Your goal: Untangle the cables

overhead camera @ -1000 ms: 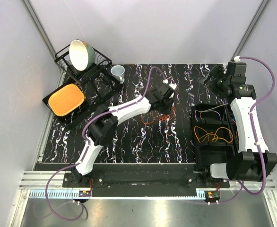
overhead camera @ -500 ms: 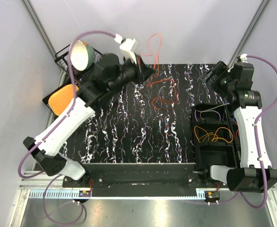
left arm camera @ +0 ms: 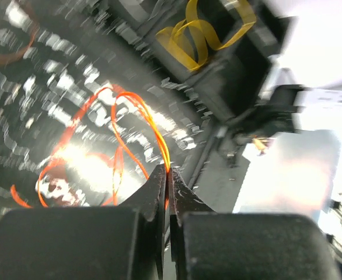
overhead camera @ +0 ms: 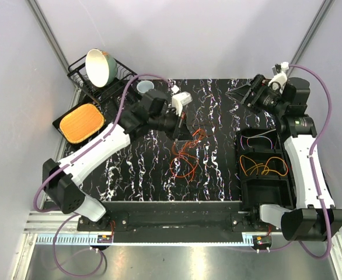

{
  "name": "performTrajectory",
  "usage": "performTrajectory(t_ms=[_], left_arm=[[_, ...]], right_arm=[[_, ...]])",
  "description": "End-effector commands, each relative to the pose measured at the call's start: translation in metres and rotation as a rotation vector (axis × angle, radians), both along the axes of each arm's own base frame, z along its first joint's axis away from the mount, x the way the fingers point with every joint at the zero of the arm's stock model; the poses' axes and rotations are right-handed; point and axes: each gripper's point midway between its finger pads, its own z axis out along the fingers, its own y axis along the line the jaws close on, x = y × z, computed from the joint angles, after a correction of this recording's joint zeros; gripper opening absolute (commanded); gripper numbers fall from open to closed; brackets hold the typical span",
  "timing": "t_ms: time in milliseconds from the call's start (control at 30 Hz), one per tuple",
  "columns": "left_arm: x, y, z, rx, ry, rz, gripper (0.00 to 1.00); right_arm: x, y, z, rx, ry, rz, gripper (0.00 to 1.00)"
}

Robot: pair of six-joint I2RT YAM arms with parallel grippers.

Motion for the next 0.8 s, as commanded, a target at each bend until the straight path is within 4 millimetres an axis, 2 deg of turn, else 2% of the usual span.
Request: performTrajectory(t_ms=[0, 33, 67, 100, 167, 200, 267, 300, 367, 433, 467, 500, 567, 600, 667, 767], left_arm=[[-0.027, -0.003, 0.067, -0.174, -0.034, -0.201, 0.0], [-0.03, -0.001, 0.071, -0.185, -0.019, -0.218, 0.0], [-0.035, 0.0, 0.081, -0.209, -0.007, -0.249, 0.0], [-0.034, 0.005, 0.085, -0.223, 0.006, -0.25, 0.0], [-0.045, 0.011, 0.103, -0.273, 0.013, -0.303, 0.0], [-0.045, 0.014, 0.109, -0.291, 0.022, -0.304, 0.0], [-0.056, 0.017, 0.125, -0.352, 0.017, -0.371, 0.0], [-0.062, 0.019, 0.132, -0.376, 0.035, -0.382, 0.0], [-0.066, 0.018, 0.141, -0.432, 0.011, -0.427, 0.0], [-0.067, 0.022, 0.149, -0.464, 0.063, -0.416, 0.0], [-0.066, 0.022, 0.153, -0.497, 0.032, -0.44, 0.0], [-0.066, 0.024, 0.155, -0.505, 0.096, -0.426, 0.0], [-0.067, 0.025, 0.162, -0.536, 0.066, -0.445, 0.0], [-0.067, 0.025, 0.161, -0.535, 0.08, -0.445, 0.0], [-0.067, 0.026, 0.16, -0.531, 0.084, -0.441, 0.0], [-0.067, 0.026, 0.159, -0.528, 0.087, -0.44, 0.0]], right_arm=[[-0.037, 0.034, 0.05, 0.074, -0.258, 0.275, 0.83], [-0.044, 0.038, 0.055, 0.089, -0.287, 0.318, 0.82], [-0.059, 0.046, 0.055, 0.13, -0.283, 0.404, 0.8], [-0.069, 0.049, 0.071, 0.129, -0.383, 0.453, 0.79], [-0.089, 0.055, 0.072, 0.182, -0.373, 0.55, 0.77], [-0.097, 0.056, 0.082, 0.169, -0.455, 0.588, 0.77], [-0.108, 0.06, 0.081, 0.203, -0.423, 0.655, 0.76], [-0.106, 0.061, 0.08, 0.196, -0.438, 0.679, 0.76], [-0.125, 0.082, 0.075, 0.219, -0.396, 0.815, 0.75], [-0.13, 0.092, 0.07, 0.22, -0.401, 0.885, 0.75], [-0.139, 0.098, 0.069, 0.228, -0.389, 0.927, 0.74], [-0.139, 0.1, 0.067, 0.229, -0.378, 0.939, 0.73], [-0.137, 0.104, 0.065, 0.213, -0.396, 0.937, 0.68], [-0.132, 0.106, 0.058, 0.229, -0.317, 0.92, 0.65], [-0.126, 0.107, 0.058, 0.189, -0.36, 0.897, 0.63], [-0.126, 0.11, 0.053, 0.182, -0.332, 0.895, 0.59]])
